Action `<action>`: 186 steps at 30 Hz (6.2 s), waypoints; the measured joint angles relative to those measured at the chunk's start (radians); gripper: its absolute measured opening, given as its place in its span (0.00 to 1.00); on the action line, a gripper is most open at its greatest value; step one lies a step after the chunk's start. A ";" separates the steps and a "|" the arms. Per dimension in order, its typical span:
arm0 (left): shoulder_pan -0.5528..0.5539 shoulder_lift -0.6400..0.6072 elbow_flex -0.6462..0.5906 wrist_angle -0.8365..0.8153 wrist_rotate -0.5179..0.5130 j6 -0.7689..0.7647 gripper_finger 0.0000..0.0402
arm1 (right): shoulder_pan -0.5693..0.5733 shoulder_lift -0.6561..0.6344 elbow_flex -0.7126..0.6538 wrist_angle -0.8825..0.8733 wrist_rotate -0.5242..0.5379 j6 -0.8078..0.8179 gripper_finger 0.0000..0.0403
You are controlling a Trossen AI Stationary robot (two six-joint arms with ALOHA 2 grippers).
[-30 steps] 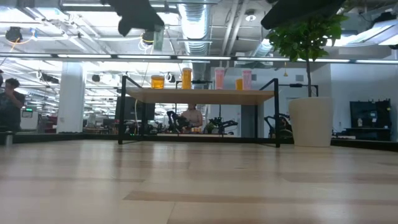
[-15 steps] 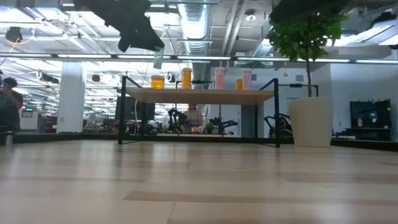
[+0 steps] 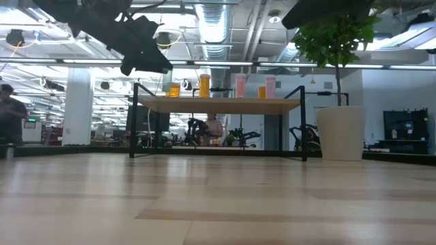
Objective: Pick and place medicine bottles onto shelf by color
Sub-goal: Put the small blue pill bottle on the shelf, then return to Home Position
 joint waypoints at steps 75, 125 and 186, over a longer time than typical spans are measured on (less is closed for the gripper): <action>-0.417 -0.938 -0.279 -0.032 0.089 0.037 0.00 | -0.065 -0.942 -0.420 0.319 -0.061 -0.818 0.64; -0.417 -0.959 -0.642 0.048 0.179 -0.012 0.00 | -0.183 -1.748 -1.238 0.423 -0.157 -0.565 0.09; -0.417 -0.959 -0.643 0.025 0.041 -0.010 0.00 | -0.183 -1.748 -1.239 0.421 -0.156 -0.562 0.11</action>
